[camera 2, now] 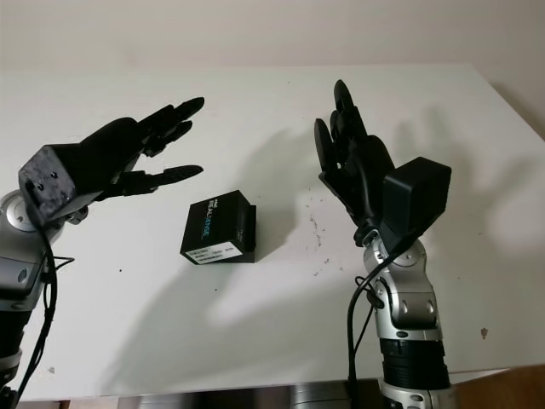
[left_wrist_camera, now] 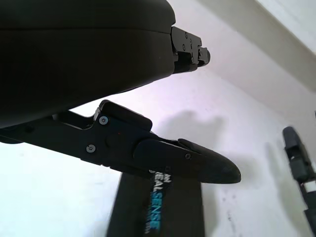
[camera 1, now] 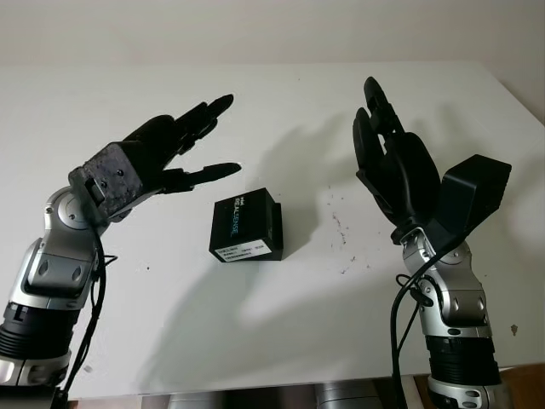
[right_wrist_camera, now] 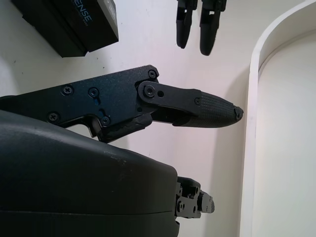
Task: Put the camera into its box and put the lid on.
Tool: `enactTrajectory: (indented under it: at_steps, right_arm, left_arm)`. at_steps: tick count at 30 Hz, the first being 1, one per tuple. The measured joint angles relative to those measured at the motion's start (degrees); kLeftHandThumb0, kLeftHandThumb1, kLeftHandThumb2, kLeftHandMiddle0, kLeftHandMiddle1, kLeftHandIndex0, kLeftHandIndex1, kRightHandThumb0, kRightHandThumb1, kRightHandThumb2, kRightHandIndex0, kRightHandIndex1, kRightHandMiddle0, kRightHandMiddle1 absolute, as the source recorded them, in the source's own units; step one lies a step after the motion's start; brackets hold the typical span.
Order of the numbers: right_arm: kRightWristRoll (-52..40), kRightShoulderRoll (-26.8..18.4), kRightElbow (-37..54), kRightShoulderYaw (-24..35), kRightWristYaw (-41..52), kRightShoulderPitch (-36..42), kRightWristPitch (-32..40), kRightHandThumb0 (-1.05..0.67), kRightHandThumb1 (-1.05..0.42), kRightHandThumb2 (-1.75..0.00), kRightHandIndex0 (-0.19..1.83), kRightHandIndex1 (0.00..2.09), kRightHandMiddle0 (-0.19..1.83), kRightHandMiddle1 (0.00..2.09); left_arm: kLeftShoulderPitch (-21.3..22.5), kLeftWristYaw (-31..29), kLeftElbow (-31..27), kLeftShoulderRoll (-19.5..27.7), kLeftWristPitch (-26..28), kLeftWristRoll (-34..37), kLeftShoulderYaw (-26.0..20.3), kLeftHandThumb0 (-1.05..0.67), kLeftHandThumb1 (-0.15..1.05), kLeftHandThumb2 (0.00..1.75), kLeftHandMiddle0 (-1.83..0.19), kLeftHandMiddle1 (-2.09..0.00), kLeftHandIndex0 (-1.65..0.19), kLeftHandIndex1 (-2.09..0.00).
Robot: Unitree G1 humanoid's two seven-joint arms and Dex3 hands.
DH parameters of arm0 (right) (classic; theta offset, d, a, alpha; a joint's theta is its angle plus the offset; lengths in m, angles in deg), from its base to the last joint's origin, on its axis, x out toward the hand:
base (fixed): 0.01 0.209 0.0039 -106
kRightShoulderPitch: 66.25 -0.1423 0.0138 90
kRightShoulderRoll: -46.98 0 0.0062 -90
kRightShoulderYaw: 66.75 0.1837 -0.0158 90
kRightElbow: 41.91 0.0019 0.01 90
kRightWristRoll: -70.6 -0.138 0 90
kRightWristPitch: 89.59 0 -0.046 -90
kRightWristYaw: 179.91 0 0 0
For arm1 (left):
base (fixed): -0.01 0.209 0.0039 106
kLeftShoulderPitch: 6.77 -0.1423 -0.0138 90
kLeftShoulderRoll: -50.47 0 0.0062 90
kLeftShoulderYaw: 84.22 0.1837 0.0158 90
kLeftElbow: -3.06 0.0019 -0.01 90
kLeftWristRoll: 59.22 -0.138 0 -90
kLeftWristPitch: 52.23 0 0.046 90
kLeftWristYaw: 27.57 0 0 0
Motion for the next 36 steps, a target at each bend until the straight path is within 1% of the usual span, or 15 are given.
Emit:
enactTrajectory:
  at_steps: [3, 6, 10, 12, 15, 19, 20, 22, 24, 27, 30, 36]
  right_arm:
    - [-0.08, -0.12, 0.0, 0.09, 0.21, 0.01, 0.02, -0.69, -1.05, -0.55, -0.13, 0.05, -0.08, 0.05]
    - [-0.26, -0.39, 0.0, 0.19, 0.61, 0.01, 0.06, -0.69, -1.05, -0.54, -0.13, 0.05, -0.08, 0.05]
    - [-0.28, -0.69, 0.0, 0.25, 0.69, 0.0, 0.06, -0.68, -1.05, -0.55, -0.13, 0.05, -0.08, 0.05]
    - [-0.24, -0.72, 0.0, 0.24, 0.65, 0.0, 0.06, -0.68, -1.05, -0.55, -0.13, 0.05, -0.08, 0.06]
    - [-0.22, -0.73, 0.0, 0.24, 0.56, 0.0, 0.06, -0.67, -1.05, -0.55, -0.11, 0.06, -0.07, 0.06]
    - [-0.23, -0.74, -0.03, 0.25, 0.62, 0.0, 0.01, -0.68, -1.05, -0.54, -0.12, 0.06, -0.07, 0.06]
    - [-0.22, -0.75, -0.03, 0.24, 0.61, 0.0, 0.01, -0.68, -1.05, -0.54, -0.12, 0.06, -0.07, 0.06]
    - [-0.22, -0.75, -0.02, 0.23, 0.59, 0.0, 0.04, -0.69, -1.05, -0.54, -0.11, 0.06, -0.07, 0.06]
    - [-0.17, -0.76, -0.02, 0.24, 0.45, 0.0, 0.11, -0.68, -1.05, -0.54, -0.11, 0.06, -0.07, 0.06]
    - [-0.16, -0.79, -0.02, 0.23, 0.39, 0.0, 0.59, -0.68, -1.05, -0.54, -0.12, 0.06, -0.07, 0.06]
    - [-0.07, -0.93, -0.02, 0.22, 0.4, 0.0, 0.66, -0.68, -1.05, -0.54, -0.11, 0.06, -0.07, 0.06]
    - [0.01, -1.02, -0.07, 0.16, 0.9, 0.0, 0.25, -0.68, -1.05, -0.56, -0.1, 0.06, -0.06, 0.07]
  left_arm:
    - [-2.19, -4.28, -1.17, 4.0, -0.72, 0.44, -0.23, -0.89, 0.99, 0.06, -0.03, -0.03, 0.05, -0.03]
    - [-5.21, -7.13, -3.7, 7.0, -2.18, 0.07, -0.14, -0.94, 0.99, 0.05, 0.02, -0.02, 0.09, -0.02]
    - [-9.21, -9.0, -8.14, 8.95, -1.28, -1.37, 0.39, -0.95, 0.96, 0.04, 0.06, -0.03, 0.11, -0.02]
    - [-10.52, -9.11, -9.9, 8.95, -1.08, -1.69, 0.55, -0.97, 0.97, 0.05, 0.06, -0.03, 0.12, -0.03]
    - [-11.93, -8.98, -11.8, 8.95, -1.54, -3.3, 1.42, -0.95, 0.98, 0.06, 0.06, -0.04, 0.12, -0.03]
    - [-12.95, -6.67, -12.52, 8.62, -3.17, -8.79, 4.86, -0.95, 1.0, 0.06, 0.04, -0.06, 0.13, -0.03]
    - [-13.02, -5.9, -12.52, 8.24, -3.4, -10.12, 5.71, -0.93, 1.01, 0.06, 0.05, -0.05, 0.14, -0.03]
    - [-13.05, -4.32, -12.65, 7.33, -3.51, -13.46, 7.36, -0.95, 1.02, 0.06, 0.06, -0.05, 0.14, -0.04]
    - [-13.04, -2.31, -13.05, 6.37, -2.63, -17.86, 9.01, -0.92, 1.0, 0.05, 0.06, -0.05, 0.14, -0.04]
    - [-12.94, 1.14, -13.27, 4.05, -1.77, -22.65, 10.29, -0.9, 1.0, 0.05, 0.06, -0.05, 0.13, -0.05]
    - [-12.58, 3.19, -13.14, 2.33, -1.74, -25.38, 11.14, -0.9, 1.01, 0.06, 0.05, -0.06, 0.14, -0.04]
    - [-11.35, 3.54, -11.81, 1.23, -1.85, -27.31, 11.62, -0.89, 1.0, 0.05, 0.03, -0.07, 0.11, -0.06]
